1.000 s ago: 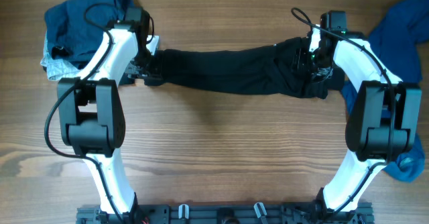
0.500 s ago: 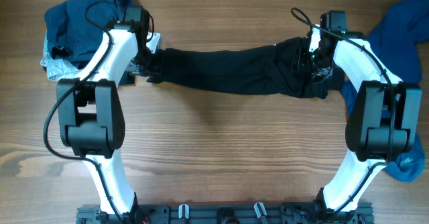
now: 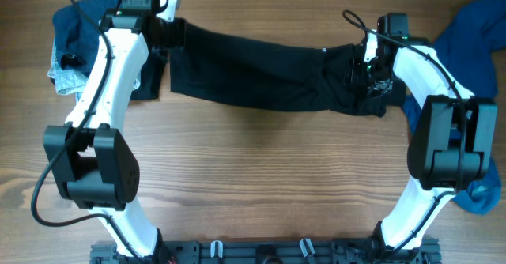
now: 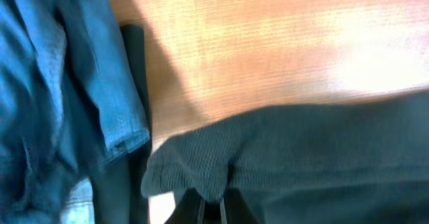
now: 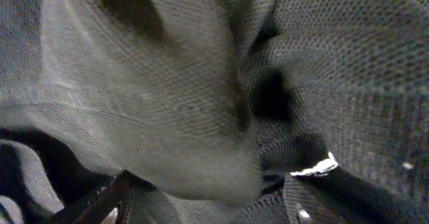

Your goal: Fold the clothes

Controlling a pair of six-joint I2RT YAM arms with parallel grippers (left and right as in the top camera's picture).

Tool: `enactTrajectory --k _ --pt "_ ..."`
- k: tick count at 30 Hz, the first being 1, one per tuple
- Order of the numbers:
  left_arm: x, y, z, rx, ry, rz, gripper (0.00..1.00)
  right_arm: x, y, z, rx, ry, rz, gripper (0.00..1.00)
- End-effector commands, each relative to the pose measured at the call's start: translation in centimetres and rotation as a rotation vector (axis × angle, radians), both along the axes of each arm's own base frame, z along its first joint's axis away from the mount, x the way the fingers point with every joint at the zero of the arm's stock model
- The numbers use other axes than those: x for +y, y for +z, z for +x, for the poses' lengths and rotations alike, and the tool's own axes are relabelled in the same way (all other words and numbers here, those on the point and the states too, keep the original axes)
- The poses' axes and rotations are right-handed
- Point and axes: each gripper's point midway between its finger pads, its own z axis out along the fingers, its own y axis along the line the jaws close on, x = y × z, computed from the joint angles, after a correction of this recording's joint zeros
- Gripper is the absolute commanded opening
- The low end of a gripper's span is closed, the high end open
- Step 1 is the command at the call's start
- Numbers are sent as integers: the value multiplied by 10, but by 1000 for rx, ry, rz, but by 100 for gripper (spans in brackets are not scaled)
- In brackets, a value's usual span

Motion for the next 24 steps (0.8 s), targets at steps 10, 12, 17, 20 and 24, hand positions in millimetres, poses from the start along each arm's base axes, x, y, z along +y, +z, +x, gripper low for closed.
enactTrajectory --k 10,12,17,20,24 --pt "-1 -73 28 57 -3 5 6 4 -9 -6 28 22 17 73" --pt "-1 -77 23 81 -3 7 5 4 -9 -6 27 24 16 73" --pt "0 -89 -4 201 -5 17 5 4 -8 -5 25 24 16 73" --pt "-1 -93 -14 245 -10 21 6 4 -8 -4 21 23 16 73" --pt "1 -96 -19 264 -7 28 28 6 -8 -6 29 25 27 81"
